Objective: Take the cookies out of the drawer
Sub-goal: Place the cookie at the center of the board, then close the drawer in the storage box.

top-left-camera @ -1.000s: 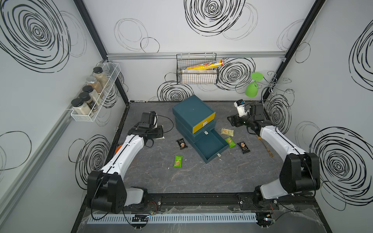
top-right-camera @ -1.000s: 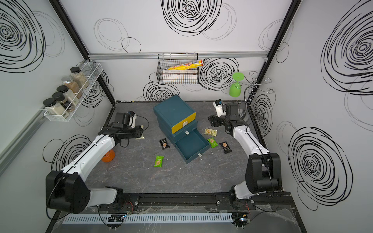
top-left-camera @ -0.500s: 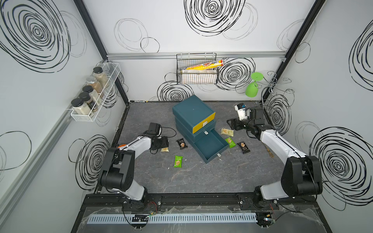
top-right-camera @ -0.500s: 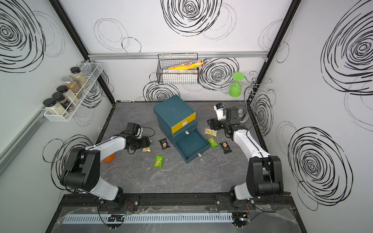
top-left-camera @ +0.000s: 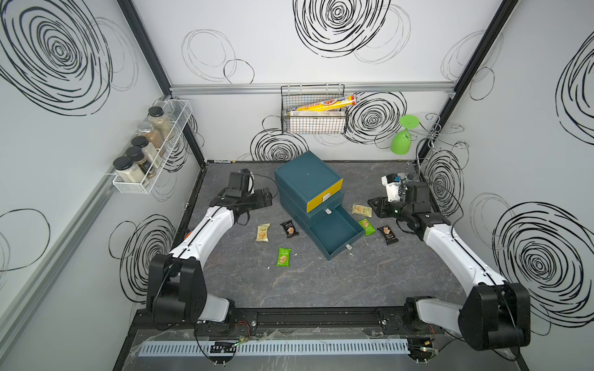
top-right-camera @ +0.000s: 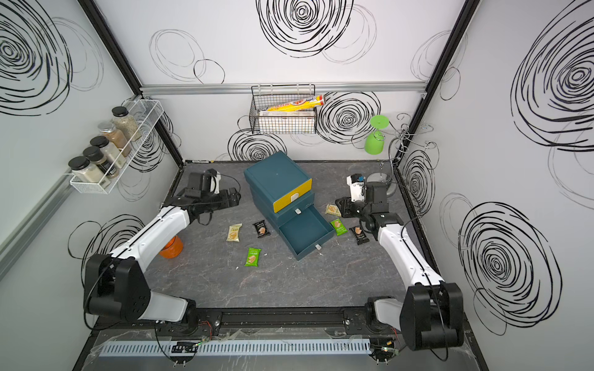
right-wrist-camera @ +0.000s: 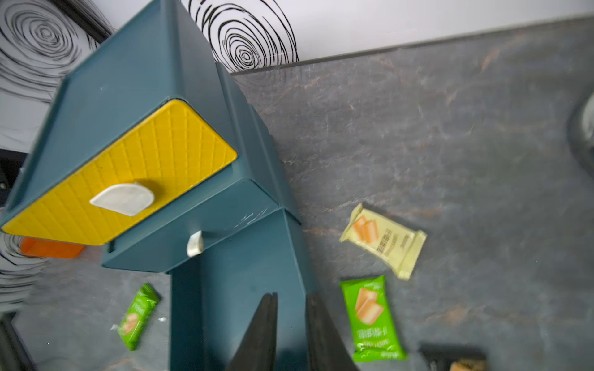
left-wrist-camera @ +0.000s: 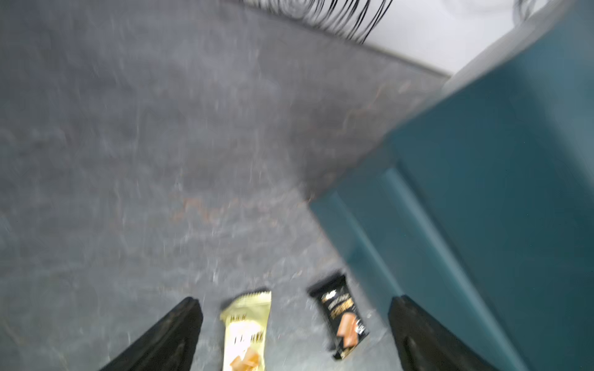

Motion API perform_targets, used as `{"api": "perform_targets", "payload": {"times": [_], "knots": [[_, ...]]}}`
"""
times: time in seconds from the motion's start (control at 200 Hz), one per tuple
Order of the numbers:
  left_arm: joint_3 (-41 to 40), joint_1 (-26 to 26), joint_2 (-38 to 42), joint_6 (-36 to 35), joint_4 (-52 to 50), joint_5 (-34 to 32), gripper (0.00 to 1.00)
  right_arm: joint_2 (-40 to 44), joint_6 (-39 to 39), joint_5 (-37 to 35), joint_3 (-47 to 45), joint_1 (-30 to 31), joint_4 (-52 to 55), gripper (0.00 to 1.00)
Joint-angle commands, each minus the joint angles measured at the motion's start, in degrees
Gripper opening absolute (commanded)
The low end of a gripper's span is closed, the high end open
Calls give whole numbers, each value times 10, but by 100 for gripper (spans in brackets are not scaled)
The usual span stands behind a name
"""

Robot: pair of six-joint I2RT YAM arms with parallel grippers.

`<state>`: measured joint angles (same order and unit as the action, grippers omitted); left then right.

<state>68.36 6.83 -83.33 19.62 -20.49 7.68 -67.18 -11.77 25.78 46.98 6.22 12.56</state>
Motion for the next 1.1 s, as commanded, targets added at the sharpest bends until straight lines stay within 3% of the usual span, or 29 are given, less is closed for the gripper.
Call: {"api": "perform_targets", "payload": {"times": [0.0, 0.205, 0.31, 0.396, 0.536, 0.811, 1.096], "knots": [[90, -6, -42, -31, -12, -3, 84, 40, -35, 13, -51, 0, 48, 0], [259, -5, -181, -70, -13, -8, 43, 90, -27, 45, -79, 2, 144, 0], [329, -1, -254, -92, -17, 11, 37, 104, -56, 41, -94, 34, 138, 0], [385, 13, -307, -108, -24, 15, 25, 86, -77, 39, -108, 62, 118, 0], [477, 30, -378, -113, -52, 22, 26, 47, -105, 46, -144, 99, 77, 0], [564, 53, -449, -125, -66, 48, 25, 49, -149, 33, -202, 122, 14, 0], [571, 79, -466, -137, -66, 87, 24, -22, -197, 31, -213, 145, -122, 0]]}}
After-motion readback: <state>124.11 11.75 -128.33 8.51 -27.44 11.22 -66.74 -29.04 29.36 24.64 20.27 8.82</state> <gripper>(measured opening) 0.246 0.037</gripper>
